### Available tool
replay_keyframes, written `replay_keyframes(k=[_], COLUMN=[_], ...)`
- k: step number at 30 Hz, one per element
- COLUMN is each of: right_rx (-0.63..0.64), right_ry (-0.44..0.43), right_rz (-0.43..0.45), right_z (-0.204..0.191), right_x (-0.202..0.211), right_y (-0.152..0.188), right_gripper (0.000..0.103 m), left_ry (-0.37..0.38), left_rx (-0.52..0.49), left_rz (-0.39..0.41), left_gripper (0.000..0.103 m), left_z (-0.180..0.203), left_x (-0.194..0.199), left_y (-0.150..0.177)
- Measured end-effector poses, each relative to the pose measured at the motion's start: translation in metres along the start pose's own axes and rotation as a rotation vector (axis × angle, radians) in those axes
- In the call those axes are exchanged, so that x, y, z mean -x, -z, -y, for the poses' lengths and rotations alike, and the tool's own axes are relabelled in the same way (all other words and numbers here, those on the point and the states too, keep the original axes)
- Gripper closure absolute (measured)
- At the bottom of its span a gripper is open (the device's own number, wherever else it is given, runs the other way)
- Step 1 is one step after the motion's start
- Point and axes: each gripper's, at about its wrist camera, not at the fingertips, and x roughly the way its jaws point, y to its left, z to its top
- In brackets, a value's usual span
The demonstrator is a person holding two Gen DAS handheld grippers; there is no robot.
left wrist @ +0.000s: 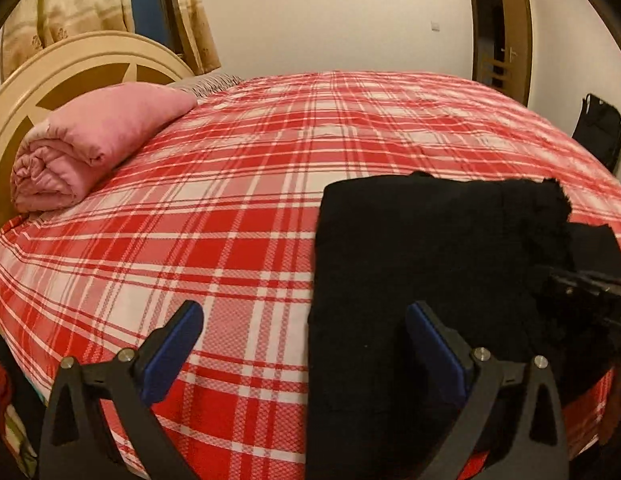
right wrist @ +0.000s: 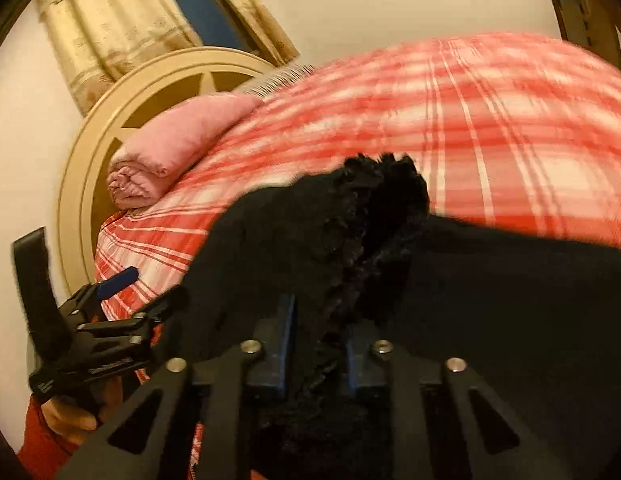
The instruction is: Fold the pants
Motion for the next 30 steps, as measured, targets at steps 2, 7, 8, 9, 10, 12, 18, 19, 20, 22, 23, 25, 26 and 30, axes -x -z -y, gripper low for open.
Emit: replay_keyframes(k=[2,7,8,9,10,12,18,19,20,22,23,25,26,30], right_rx=[0.029,0.039,0.03,0.004,-0.019,-0.054,-0.218,-0.245,-0.251,-0.27,-0.298,-0.308,-0.3,-0.31], right_ry=[-0.018,-0.058,-0.056,-0.05,-0.038,0.006,0.122,0.12,0.118,0.106,0.081,0.063,0.068,0.094], right_rz=[0.033,0.094,0.1,0.109,0.113,0.115,0.047,0.034,0.035,0.043,0.05,0.042,0.038,0.016], right_z=[-0.007,0.0,0.003,0.017,0.029,0.052,0.123,0.132,0.137,0.147,0.153,0.157,0.154,0.154], right_x=[0.017,0.078,0.087,0.101,0.111,0.126,0.134,0.127,0.124,0.119,0.12,0.12,0.12,0.133], right_y=[-0.005,-0.017,-0.018,-0.018,-0.016,-0.009,0.038,0.047,0.05,0.056,0.057,0.056,0.056,0.054], right_gripper=[0.085,0.086,0.086,0.086,0.086,0.086,0.087,0.086,0.086,0.086,0.086,0.086,0.085,0.066], left_ry=[0.008,0.018,0.029,0.036,0.045,0.064,0.105,0.115,0.129,0.158,0.162,0.153,0.147,0.084], left_rx=[0.01,0.036,0.041,0.047,0.053,0.055,-0.018,-0.032,-0.041,-0.056,-0.064,-0.096,-0.113,-0.164], left_rz=[0.006,0.027,0.029,0.028,0.03,0.036,0.049,0.046,0.039,0.017,0.01,-0.006,-0.011,-0.07], left_gripper=[0.0,0.0,0.0,0.0,0.0,0.0,0.0,0.0,0.0,0.0,0.0,0.0,0.0,0.0], left_z=[-0.003,-0.011,-0.012,-0.012,-0.012,-0.008,0.03,0.039,0.048,0.066,0.073,0.091,0.098,0.114], left_x=[0.002,0.014,0.016,0.017,0.018,0.02,0.019,0.018,0.017,0.012,0.011,0.007,0.005,-0.013], left_y=[-0.004,-0.02,-0.024,-0.027,-0.029,-0.034,-0.044,-0.044,-0.044,-0.041,-0.04,-0.034,-0.031,-0.016])
